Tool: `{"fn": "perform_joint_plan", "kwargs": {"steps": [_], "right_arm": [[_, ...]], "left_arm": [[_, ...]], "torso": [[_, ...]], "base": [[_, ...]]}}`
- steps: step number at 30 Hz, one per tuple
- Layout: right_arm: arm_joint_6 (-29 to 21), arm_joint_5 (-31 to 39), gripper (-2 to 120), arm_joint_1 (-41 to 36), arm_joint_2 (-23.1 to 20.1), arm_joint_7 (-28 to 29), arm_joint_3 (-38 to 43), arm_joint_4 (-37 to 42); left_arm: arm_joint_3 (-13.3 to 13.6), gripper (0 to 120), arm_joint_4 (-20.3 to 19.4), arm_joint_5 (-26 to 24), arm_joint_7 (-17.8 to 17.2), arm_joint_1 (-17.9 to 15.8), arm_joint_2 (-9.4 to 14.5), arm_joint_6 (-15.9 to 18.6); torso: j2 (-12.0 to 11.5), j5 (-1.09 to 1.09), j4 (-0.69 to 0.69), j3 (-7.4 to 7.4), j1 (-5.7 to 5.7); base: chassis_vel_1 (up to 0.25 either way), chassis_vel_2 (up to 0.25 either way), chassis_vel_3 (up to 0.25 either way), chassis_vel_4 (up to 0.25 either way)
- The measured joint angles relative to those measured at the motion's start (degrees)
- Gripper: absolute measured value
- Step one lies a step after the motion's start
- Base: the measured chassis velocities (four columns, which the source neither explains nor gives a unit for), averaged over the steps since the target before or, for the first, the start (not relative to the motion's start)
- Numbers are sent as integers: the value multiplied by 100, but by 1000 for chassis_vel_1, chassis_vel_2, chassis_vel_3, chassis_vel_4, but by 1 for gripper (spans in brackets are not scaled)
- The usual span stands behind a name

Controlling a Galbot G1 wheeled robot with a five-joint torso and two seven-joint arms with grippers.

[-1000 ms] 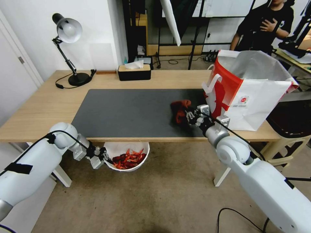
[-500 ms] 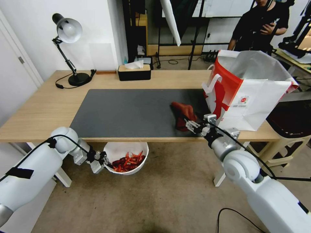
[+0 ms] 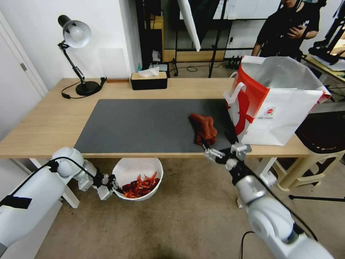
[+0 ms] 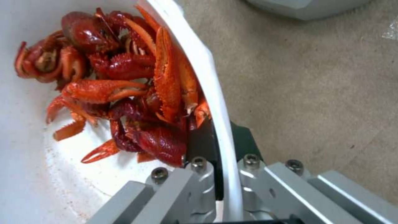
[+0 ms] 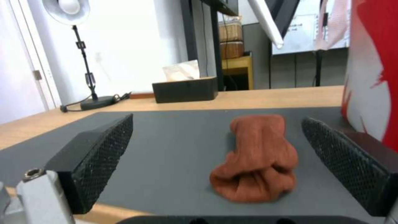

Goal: Sweep shrimp from table into container with towel, then put container into takeout bag.

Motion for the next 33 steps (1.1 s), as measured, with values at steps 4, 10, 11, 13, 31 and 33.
{"fn": "perform_joint_plan", "kwargs": {"steps": [4, 10, 11, 13, 31, 33], "right_arm": [[241, -327, 100, -420, 208, -14, 35, 57], [490, -736, 100, -822, 379, -48, 76, 39], [519, -779, 100, -866, 396, -56, 82, 26], [552, -825, 100, -913, 412, -66, 87, 12], [988, -1092, 100, -1440, 531, -325, 381, -112], [1042, -1060, 100, -1490, 546, -350, 425, -95]], "left_arm": [[62, 0, -151, 50, 1, 37, 1, 0], [119, 0, -346, 58, 6, 72, 51, 0], [127, 0, -385, 59, 8, 79, 64, 0], [135, 0, -426, 63, 10, 86, 74, 0], [-41, 0, -2535, 61, 24, 662, 643, 1], [-67, 0, -2607, 28, 25, 641, 693, 8]], "torso": [[0, 0, 0, 0, 0], [0, 0, -1, 0, 0], [0, 0, -1, 0, 0], [0, 0, 0, 0, 0], [0, 0, 0, 0, 0], [0, 0, 0, 0, 1]], "base": [[0, 0, 0, 0], [0, 0, 0, 0], [0, 0, 0, 0], [0, 0, 0, 0], [0, 0, 0, 0], [0, 0, 0, 0]]}}
